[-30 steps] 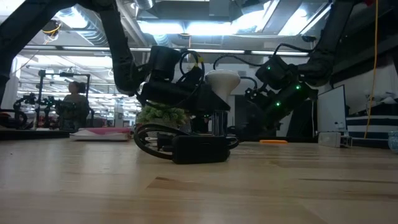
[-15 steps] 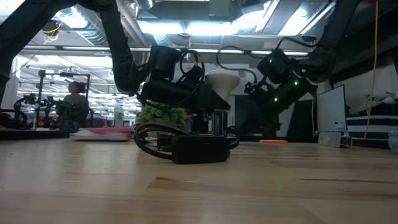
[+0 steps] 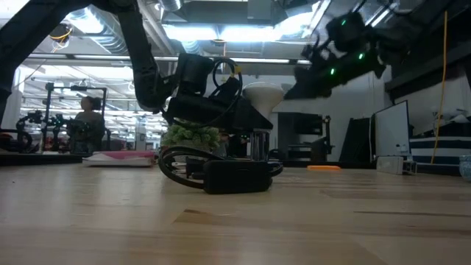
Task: Screw lightbulb
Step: Insert the lightbulb into the lamp
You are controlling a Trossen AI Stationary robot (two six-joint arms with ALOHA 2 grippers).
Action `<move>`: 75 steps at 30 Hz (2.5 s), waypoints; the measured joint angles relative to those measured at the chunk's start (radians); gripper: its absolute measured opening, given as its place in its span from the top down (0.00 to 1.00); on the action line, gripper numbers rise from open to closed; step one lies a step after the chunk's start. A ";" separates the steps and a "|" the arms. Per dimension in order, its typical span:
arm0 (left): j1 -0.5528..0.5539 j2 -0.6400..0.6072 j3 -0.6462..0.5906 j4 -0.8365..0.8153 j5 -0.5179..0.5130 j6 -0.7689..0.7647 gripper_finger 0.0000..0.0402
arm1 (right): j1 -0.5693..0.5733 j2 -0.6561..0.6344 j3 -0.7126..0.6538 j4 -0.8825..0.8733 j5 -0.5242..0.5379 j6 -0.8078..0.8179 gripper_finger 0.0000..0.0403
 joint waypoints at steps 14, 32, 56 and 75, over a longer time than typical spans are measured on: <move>0.000 0.000 0.000 0.000 0.000 0.000 0.60 | 0.002 -0.057 0.001 0.031 -0.333 0.171 0.94; 0.001 -0.001 0.002 0.000 -0.005 0.000 0.60 | 0.099 0.122 0.064 0.142 -0.289 0.164 0.94; 0.003 -0.054 -0.005 -0.050 -0.005 -0.019 0.60 | 0.099 0.179 0.064 0.159 -0.335 0.174 0.94; -0.001 -0.149 -0.006 -0.256 -0.008 -0.018 0.60 | 0.099 0.181 0.062 0.161 -0.336 0.175 0.94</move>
